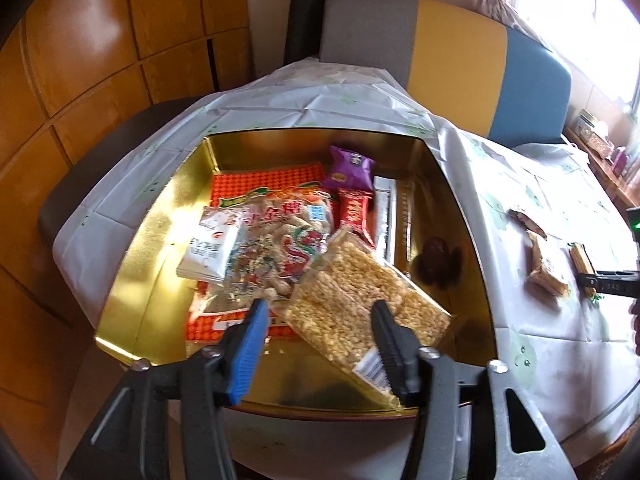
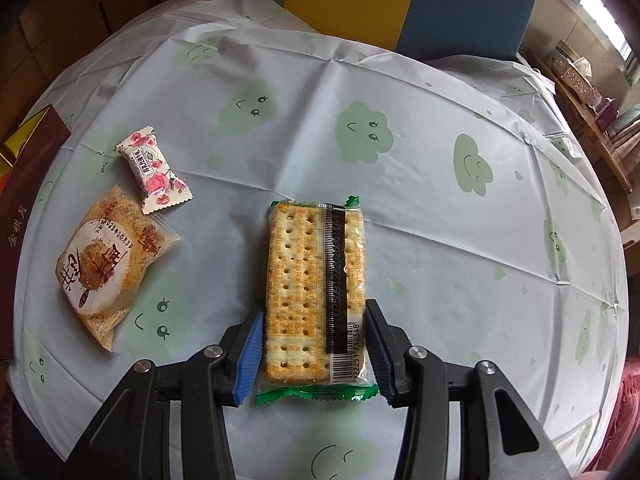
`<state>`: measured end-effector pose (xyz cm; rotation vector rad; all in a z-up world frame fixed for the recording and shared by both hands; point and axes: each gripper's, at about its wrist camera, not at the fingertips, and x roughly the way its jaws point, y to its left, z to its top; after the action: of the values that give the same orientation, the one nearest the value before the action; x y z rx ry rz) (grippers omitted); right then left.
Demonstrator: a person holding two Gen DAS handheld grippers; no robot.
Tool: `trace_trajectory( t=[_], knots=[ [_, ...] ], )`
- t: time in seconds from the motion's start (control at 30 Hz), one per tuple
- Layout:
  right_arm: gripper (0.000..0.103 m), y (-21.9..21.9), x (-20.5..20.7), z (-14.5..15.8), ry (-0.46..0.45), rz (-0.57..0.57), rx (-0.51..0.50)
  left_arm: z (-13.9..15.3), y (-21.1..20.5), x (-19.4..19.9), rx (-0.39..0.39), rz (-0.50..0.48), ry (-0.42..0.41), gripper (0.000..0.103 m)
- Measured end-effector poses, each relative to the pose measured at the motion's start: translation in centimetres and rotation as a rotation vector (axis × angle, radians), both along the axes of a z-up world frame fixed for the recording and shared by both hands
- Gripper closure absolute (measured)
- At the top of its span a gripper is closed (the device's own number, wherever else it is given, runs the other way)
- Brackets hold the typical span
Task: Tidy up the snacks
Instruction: 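Hold the saltine cracker packet closed in the right gripper, then carry the green saltine cracker packet over the gold tray with the right gripper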
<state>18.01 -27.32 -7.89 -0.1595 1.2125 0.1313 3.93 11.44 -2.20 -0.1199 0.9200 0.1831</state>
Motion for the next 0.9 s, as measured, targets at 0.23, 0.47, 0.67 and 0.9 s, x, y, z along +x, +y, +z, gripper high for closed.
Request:
trace_trajectory(
  t=[0.23, 0.47, 0.67, 0.9],
  knots=[
    [0.055, 1.3, -1.3, -0.3, -0.020, 0.005, -0.022, 0.1, 1.6, -0.5, -0.015, 0.036, -0.012, 0.044],
    [0.055, 1.5, -1.6, -0.1, 0.001, -0.021, -0.024, 0.1, 2.8, -0.9, -0.030, 0.052, -0.027, 0.044],
    [0.055, 1.0, -1.4, 0.0, 0.035, -0.077, -0.017, -0.2, 3.5, -1.0, -0.047, 0.070, -0.027, 0.044],
    [0.055, 0.9, -2.3, 1.3, 0.041, -0.139, 0.053, -0.4, 4.2, -1.1, -0.033, 0.095, -0.027, 0.044]
  ],
)
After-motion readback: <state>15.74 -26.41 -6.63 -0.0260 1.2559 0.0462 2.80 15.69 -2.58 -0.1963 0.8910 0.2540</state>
